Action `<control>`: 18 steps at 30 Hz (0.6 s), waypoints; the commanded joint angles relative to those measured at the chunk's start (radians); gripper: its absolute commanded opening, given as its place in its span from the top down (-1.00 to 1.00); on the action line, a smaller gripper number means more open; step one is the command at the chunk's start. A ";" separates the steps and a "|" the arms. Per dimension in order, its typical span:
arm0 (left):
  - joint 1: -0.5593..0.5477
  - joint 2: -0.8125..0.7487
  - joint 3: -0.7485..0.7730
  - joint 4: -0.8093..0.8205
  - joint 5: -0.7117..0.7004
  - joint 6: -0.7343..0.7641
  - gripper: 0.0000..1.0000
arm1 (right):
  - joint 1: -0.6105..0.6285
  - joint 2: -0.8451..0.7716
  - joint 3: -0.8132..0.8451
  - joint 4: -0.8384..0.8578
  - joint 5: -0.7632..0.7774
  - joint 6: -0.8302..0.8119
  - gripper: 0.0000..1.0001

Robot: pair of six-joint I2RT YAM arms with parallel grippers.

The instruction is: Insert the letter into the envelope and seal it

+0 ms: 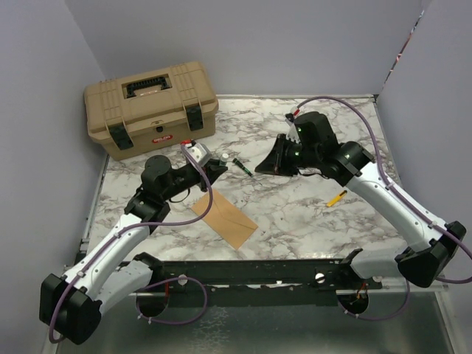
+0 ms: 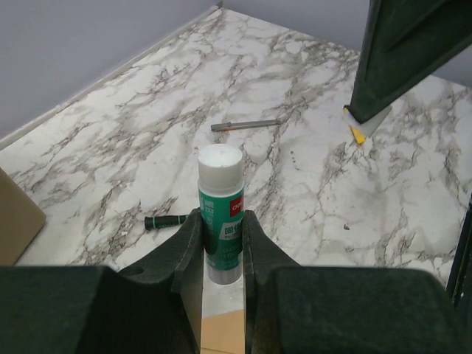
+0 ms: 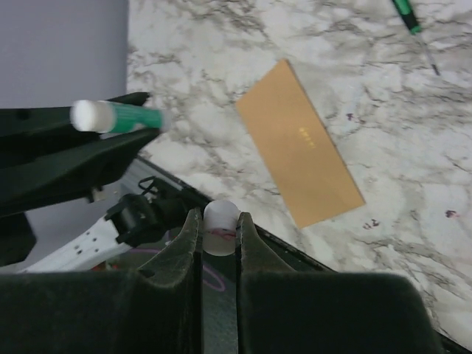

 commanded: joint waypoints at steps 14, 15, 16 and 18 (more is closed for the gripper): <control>-0.086 0.015 -0.050 0.040 0.056 0.227 1.00 | -0.004 0.090 0.107 0.149 -0.297 0.083 1.00; -0.088 0.015 -0.048 0.038 0.057 0.233 1.00 | -0.004 0.095 0.108 0.148 -0.304 0.082 1.00; -0.089 0.014 -0.048 0.038 0.057 0.238 1.00 | -0.004 0.101 0.111 0.144 -0.306 0.077 0.99; -0.090 0.014 -0.048 0.037 0.061 0.244 1.00 | -0.004 0.103 0.110 0.144 -0.303 0.074 0.99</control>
